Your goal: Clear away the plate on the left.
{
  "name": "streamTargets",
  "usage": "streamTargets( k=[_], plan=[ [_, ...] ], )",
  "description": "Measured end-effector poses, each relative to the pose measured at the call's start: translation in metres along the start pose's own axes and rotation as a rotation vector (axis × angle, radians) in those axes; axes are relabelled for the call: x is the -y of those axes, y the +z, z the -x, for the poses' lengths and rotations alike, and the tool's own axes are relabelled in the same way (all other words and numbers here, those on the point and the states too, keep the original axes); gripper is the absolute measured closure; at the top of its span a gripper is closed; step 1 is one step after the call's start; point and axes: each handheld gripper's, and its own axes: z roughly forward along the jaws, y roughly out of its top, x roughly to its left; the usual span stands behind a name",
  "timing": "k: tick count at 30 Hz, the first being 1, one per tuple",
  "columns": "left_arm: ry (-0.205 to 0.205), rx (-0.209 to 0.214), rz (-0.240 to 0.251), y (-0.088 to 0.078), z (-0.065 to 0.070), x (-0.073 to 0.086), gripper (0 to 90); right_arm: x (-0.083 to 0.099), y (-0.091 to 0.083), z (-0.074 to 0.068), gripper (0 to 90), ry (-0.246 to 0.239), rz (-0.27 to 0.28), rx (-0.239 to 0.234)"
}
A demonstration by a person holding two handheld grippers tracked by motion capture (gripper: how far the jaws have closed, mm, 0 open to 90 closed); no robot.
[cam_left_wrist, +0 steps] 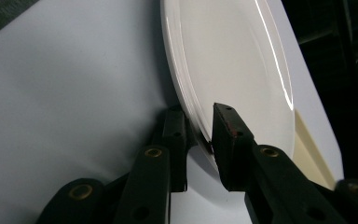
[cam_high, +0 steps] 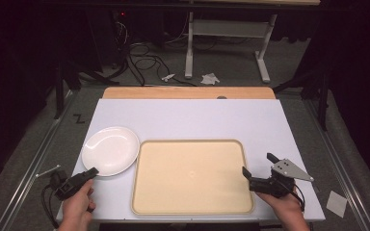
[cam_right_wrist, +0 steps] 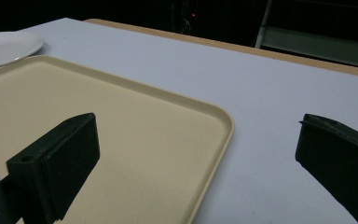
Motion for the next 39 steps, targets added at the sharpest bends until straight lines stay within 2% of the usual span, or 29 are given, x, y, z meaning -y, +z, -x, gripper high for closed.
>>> streamTargets(
  k=[11,16,23,26,30,35,39],
  plan=[
    [-0.047,0.025,0.029,0.001,-0.003,-0.004,79.2,0.001,0.001,0.001,0.6,-0.001,-0.004,0.002],
    [-0.049,0.036,0.041,0.0,-0.003,-0.007,80.5,0.001,0.001,0.001,0.6,-0.001,-0.005,0.002],
    [-0.04,0.084,0.08,-0.006,0.001,-0.01,84.5,0.001,0.001,0.001,0.6,0.002,-0.004,0.001],
    [-0.042,0.131,0.099,-0.009,0.006,-0.011,86.4,0.001,0.001,0.001,0.6,-0.001,-0.004,0.002],
    [-0.05,0.153,0.104,-0.011,0.008,-0.012,87.2,0.001,0.001,0.001,0.6,0.004,-0.005,-0.001],
    [-0.01,0.175,0.112,-0.012,0.012,-0.011,87.6,0.001,0.001,0.002,0.6,-0.001,-0.008,0.001],
    [0.016,0.197,0.137,-0.013,0.017,-0.01,87.6,0.001,0.001,0.002,0.6,0.0,-0.009,0.0]
  ],
)
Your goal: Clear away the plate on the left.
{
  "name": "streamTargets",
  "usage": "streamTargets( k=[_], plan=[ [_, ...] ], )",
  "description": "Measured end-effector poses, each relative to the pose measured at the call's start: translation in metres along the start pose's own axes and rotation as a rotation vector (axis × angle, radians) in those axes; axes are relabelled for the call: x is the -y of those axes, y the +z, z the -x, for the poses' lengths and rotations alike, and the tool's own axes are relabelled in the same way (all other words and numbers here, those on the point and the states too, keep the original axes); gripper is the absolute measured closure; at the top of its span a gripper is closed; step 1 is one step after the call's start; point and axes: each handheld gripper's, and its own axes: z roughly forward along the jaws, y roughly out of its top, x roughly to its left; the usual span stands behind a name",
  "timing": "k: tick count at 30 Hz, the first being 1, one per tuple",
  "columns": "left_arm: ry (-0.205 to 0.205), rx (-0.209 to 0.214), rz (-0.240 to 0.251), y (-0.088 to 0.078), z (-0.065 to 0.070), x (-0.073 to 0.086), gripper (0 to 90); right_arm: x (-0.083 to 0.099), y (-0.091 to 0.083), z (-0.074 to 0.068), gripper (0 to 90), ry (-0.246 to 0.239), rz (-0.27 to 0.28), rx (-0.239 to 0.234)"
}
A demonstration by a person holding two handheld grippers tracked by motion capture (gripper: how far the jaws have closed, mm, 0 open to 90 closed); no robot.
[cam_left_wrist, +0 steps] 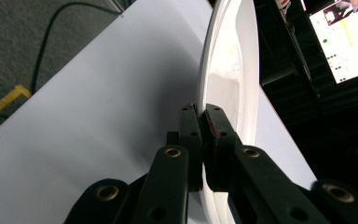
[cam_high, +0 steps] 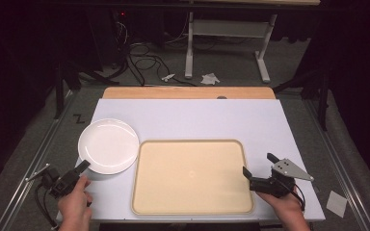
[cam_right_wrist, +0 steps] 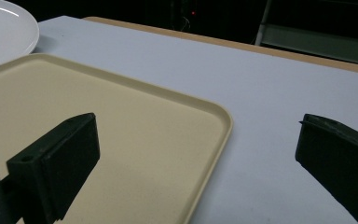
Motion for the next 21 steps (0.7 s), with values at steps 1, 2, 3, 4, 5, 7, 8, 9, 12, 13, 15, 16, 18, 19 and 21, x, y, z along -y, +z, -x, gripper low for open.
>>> streamTargets(
  k=[1,2,3,4,5,7,8,9,12,13,15,16,18,19,21],
  plan=[
    [0.018,0.006,-0.002,-0.001,0.001,0.0,87.6,0.0,0.0,0.0,0.6,0.002,-0.002,0.001],
    [0.032,0.013,-0.002,-0.001,0.002,0.001,87.6,0.0,0.0,0.0,0.6,0.001,-0.003,0.001],
    [0.038,0.017,0.002,-0.001,0.003,0.001,87.6,0.0,0.0,0.0,0.6,0.002,-0.003,0.001],
    [0.048,0.019,-0.001,-0.002,0.004,0.001,87.6,0.0,0.0,0.0,0.6,0.002,-0.003,0.001],
    [0.053,0.019,0.004,-0.002,0.004,0.001,87.6,0.0,0.0,0.0,0.6,0.004,-0.004,0.001],
    [0.059,0.025,0.006,-0.003,0.005,0.001,87.6,0.0,0.0,0.0,0.7,0.003,-0.001,0.003],
    [0.059,0.025,0.006,-0.003,0.005,0.001,87.6,0.0,0.0,0.0,0.7,0.003,-0.001,0.003],
    [0.063,0.03,0.012,-0.004,0.006,0.001,87.6,0.0,0.0,0.001,0.6,0.002,-0.001,0.003],
    [0.069,0.053,0.022,-0.005,0.009,0.001,87.5,0.0,0.0,0.0,0.6,0.003,-0.001,0.002],
    [0.076,0.06,0.025,-0.006,0.01,0.0,87.5,0.0,0.0,0.0,0.6,0.004,-0.002,0.002],
    [0.084,0.067,0.029,-0.006,0.011,0.0,87.5,0.0,0.0,0.0,0.6,0.005,-0.003,0.0],
    [0.09,0.068,0.03,-0.007,0.012,0.0,87.6,0.0,0.0,0.0,0.6,0.003,-0.002,0.002],
    [0.095,0.074,0.041,-0.008,0.013,-0.001,87.7,0.0,0.0,0.0,0.7,0.003,-0.002,0.002],
    [0.098,0.078,0.051,-0.008,0.013,-0.001,87.7,0.0,0.0,0.001,0.7,0.001,-0.001,0.002],
    [0.109,0.079,0.063,-0.009,0.015,-0.002,87.7,0.0,0.0,0.001,0.6,0.001,0.0,0.002]
  ],
)
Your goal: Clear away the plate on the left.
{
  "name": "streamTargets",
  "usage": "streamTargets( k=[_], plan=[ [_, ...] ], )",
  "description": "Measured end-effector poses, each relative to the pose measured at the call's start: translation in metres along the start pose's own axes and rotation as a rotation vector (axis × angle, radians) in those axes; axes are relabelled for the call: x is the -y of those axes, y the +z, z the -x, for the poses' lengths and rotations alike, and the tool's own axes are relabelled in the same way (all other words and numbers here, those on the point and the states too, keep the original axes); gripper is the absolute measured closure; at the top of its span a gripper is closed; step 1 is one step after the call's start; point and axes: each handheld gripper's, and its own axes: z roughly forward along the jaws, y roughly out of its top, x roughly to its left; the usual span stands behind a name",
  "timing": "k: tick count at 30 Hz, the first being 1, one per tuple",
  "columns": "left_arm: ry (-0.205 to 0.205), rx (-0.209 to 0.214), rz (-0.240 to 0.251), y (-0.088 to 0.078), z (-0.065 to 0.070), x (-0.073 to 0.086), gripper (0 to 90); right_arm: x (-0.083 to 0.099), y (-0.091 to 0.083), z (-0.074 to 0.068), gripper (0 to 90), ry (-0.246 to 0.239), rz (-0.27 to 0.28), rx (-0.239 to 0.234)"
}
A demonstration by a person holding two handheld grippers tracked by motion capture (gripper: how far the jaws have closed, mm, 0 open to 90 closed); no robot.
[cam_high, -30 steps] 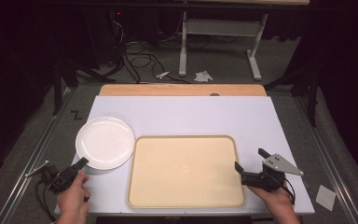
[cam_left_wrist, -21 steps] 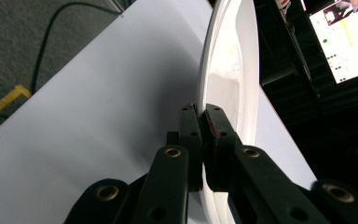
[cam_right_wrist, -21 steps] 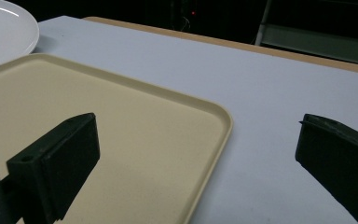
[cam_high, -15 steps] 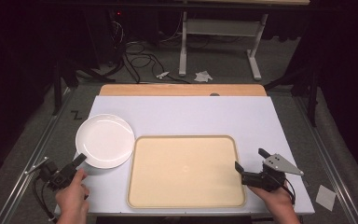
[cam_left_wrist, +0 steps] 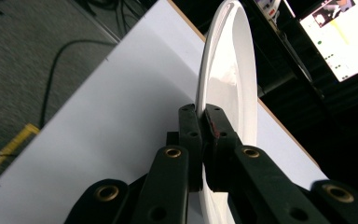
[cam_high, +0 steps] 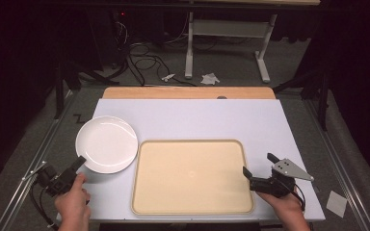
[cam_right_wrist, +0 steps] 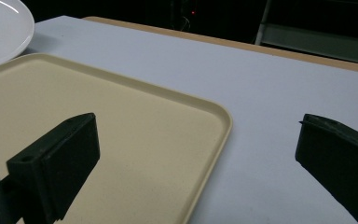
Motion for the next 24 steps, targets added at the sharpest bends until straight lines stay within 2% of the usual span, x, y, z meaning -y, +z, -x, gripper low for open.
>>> streamTargets(
  k=[6,12,17,21,22,24],
  plan=[
    [-0.035,0.009,0.029,-0.002,-0.002,-0.007,87.7,0.0,-0.001,0.0,0.7,0.005,0.0,0.001],
    [-0.067,0.019,0.03,-0.004,-0.003,-0.012,87.7,0.0,0.0,0.0,0.6,0.005,-0.001,0.001],
    [-0.103,0.054,0.024,-0.007,0.001,-0.014,87.8,0.0,0.0,0.0,0.6,0.007,-0.002,0.001],
    [-0.109,0.067,0.005,-0.008,0.002,-0.014,87.7,0.0,0.0,0.0,0.6,0.01,-0.003,-0.002],
    [-0.124,0.083,0.002,-0.009,0.005,-0.013,87.8,0.0,0.0,0.0,0.6,0.009,-0.001,-0.002],
    [-0.112,0.094,-0.018,-0.01,0.007,-0.01,87.8,0.0,0.0,0.0,0.6,0.009,-0.001,-0.004]
  ],
)
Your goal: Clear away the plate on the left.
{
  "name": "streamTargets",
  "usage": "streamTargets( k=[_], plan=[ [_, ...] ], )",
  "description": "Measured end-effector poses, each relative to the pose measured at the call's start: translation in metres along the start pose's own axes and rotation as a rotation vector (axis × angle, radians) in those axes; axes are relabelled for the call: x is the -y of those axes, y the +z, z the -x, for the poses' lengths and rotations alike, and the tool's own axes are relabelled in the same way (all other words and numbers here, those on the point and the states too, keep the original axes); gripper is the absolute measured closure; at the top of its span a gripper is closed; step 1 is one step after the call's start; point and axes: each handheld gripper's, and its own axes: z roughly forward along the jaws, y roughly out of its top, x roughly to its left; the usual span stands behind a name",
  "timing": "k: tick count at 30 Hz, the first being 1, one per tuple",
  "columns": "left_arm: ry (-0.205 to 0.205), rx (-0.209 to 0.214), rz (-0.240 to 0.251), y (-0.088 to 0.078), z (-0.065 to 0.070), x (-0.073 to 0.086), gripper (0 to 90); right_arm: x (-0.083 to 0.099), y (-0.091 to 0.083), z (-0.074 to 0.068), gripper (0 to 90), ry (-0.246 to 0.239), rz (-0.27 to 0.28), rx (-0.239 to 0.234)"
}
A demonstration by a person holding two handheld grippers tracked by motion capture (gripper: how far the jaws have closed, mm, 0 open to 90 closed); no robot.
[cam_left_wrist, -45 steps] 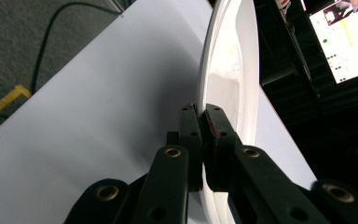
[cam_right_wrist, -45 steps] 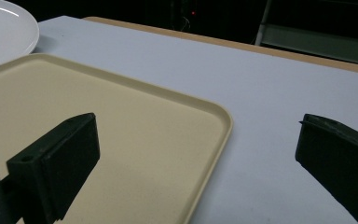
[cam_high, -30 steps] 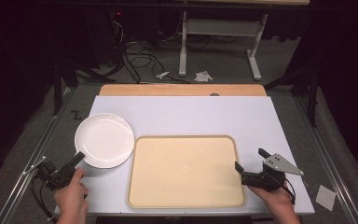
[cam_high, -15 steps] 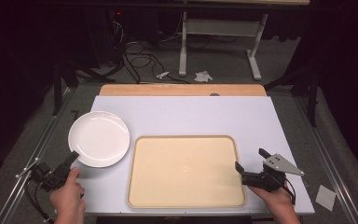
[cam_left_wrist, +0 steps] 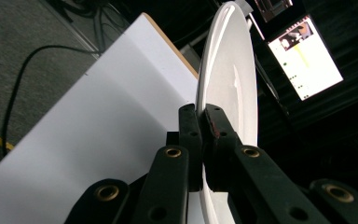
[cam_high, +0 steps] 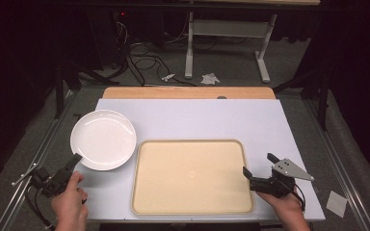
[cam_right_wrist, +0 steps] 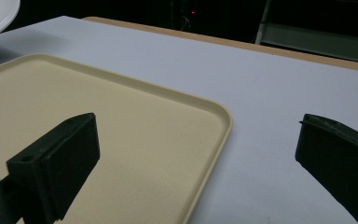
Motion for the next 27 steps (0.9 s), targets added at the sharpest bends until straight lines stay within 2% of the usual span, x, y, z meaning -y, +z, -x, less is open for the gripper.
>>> streamTargets(
  k=[3,10,14,21,27],
  plan=[
    [0.004,0.014,-0.024,0.0,0.003,0.005,87.8,0.0,0.0,0.0,0.6,-0.003,-0.004,-0.001],
    [-0.027,0.034,-0.092,-0.001,0.006,0.016,87.7,0.001,0.0,0.001,0.6,0.001,0.0,-0.001],
    [-0.049,0.035,-0.115,0.0,0.007,0.02,87.8,0.001,0.0,0.001,0.6,0.005,-0.006,0.003],
    [-0.103,0.024,-0.188,0.002,0.006,0.033,87.9,0.001,0.0,0.001,0.6,0.011,-0.01,0.0],
    [-0.108,0.033,-0.237,0.003,0.009,0.044,87.9,0.002,0.0,0.001,0.7,0.015,-0.01,0.005]
  ],
)
